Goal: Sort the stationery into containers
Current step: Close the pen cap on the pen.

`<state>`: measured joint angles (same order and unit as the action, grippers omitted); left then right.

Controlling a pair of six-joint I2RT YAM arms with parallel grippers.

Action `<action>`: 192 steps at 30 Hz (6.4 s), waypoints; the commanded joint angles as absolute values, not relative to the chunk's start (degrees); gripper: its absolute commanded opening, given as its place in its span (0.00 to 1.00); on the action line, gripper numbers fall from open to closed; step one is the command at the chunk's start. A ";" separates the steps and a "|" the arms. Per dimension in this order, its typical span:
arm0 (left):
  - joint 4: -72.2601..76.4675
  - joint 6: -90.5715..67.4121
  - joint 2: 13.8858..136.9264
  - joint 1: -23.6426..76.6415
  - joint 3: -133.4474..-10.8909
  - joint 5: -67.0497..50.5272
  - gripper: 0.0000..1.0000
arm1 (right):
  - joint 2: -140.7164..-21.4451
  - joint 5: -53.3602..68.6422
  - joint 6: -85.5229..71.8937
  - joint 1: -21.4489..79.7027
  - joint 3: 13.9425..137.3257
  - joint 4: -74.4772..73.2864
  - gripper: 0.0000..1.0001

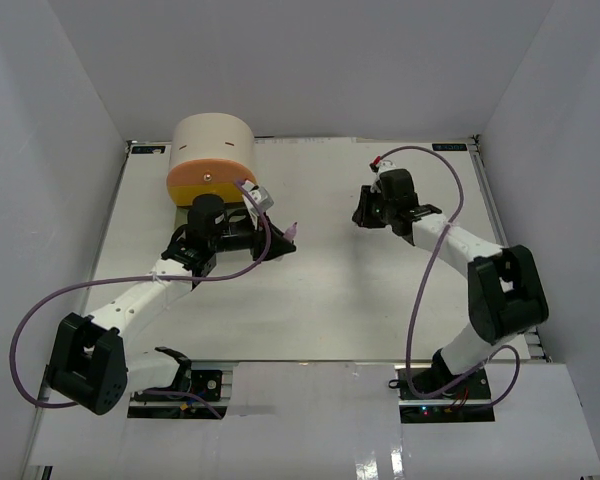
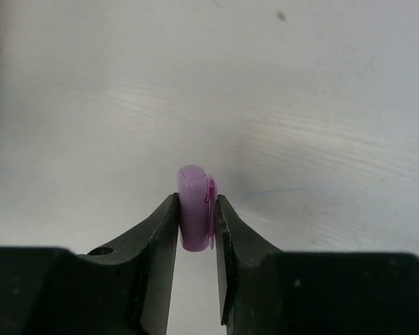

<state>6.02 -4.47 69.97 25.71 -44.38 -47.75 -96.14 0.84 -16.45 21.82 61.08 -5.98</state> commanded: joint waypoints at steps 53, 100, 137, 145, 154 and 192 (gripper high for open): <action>50.45 -21.88 68.20 26.10 -36.56 -52.29 0.00 | -74.71 30.85 -27.78 41.04 49.40 58.01 0.10; 62.40 -30.41 71.80 26.37 -41.49 -55.02 0.00 | -66.29 30.41 -21.80 41.93 45.71 47.84 0.83; 41.66 -23.20 70.14 26.37 -42.89 -66.80 0.00 | -70.75 32.42 -7.64 41.66 66.36 17.57 0.71; 41.83 -23.38 69.79 26.37 -42.89 -66.62 0.00 | -71.19 34.45 -8.61 41.66 65.22 18.90 0.55; 44.56 -25.40 70.22 26.37 -42.45 -67.32 0.00 | -72.16 36.21 -9.67 41.66 63.99 20.74 0.47; 49.66 -26.99 72.25 26.37 -47.98 -67.15 0.00 | -74.71 43.59 -9.84 41.84 59.68 13.45 0.08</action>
